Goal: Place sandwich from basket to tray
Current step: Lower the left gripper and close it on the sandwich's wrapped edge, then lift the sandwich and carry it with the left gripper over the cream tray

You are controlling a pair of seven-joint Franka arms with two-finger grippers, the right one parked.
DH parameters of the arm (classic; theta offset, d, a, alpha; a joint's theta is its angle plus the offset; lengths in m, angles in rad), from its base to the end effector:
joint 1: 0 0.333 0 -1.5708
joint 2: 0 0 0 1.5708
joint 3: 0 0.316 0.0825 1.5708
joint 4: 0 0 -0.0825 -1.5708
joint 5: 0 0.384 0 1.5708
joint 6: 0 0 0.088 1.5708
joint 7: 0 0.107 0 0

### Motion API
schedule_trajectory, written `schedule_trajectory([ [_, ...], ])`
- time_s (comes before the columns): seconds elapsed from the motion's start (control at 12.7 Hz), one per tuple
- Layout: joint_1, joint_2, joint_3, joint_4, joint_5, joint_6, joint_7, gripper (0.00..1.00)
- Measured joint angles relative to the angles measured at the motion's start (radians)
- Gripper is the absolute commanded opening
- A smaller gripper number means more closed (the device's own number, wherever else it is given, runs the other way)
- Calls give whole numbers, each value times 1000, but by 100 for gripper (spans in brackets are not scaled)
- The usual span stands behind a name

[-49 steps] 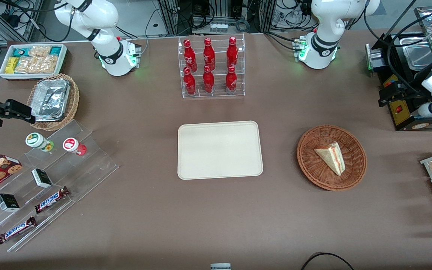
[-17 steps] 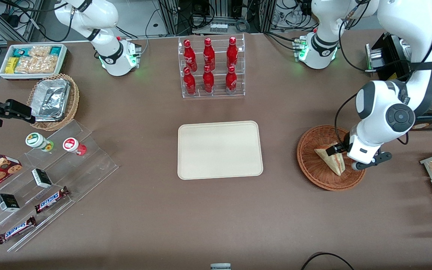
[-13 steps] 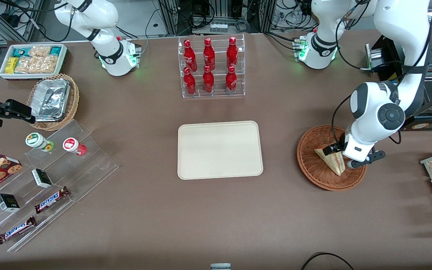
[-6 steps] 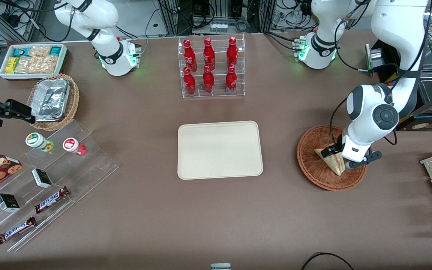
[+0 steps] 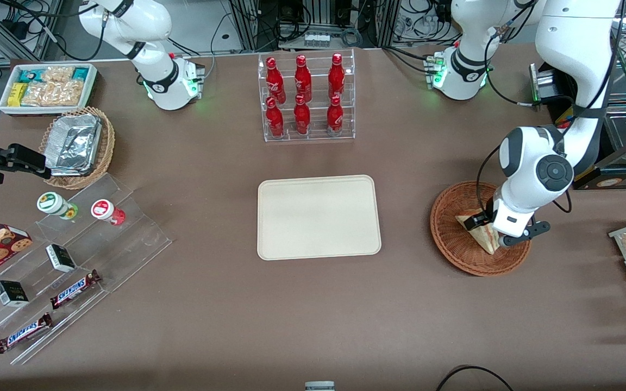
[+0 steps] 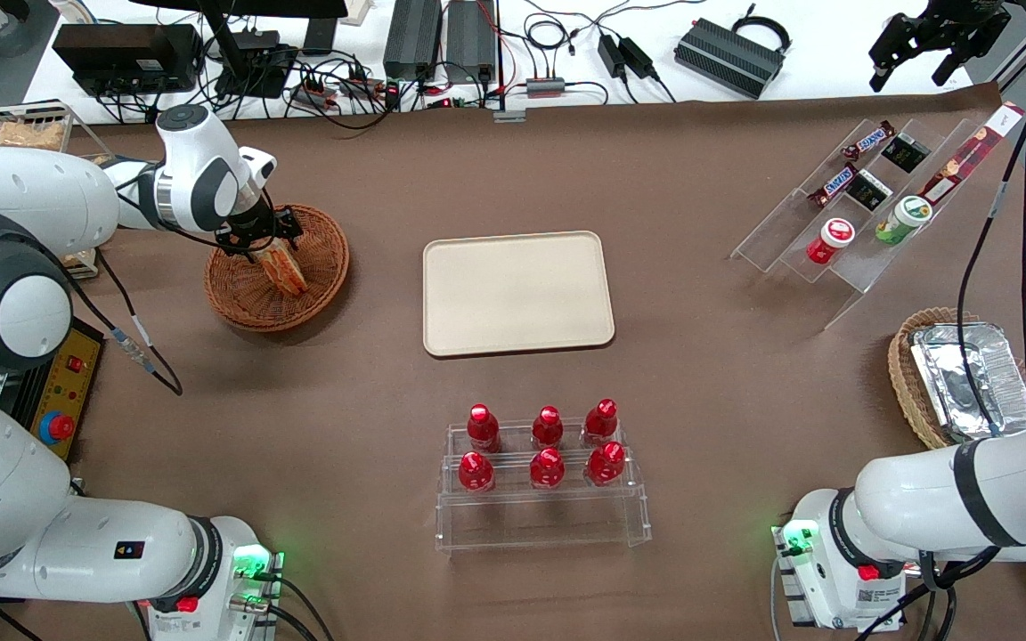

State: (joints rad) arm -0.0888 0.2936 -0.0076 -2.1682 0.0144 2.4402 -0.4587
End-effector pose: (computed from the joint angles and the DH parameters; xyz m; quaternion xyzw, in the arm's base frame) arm 0.5590 -0.0540 0.2560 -0.9845 -0.1748 0.0094 0.0063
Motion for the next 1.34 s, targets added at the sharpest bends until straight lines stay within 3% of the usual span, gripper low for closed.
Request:
schedule_trajectory([
  [0.08,0,0,0,0,0,0,0,0],
  [0.47,0,-1,0,29,0,-36,0,0],
  [1.02,-5,-51,-14,294,26,-467,0,0],
  [1.34,-103,-53,-45,478,26,-650,-70,0],
])
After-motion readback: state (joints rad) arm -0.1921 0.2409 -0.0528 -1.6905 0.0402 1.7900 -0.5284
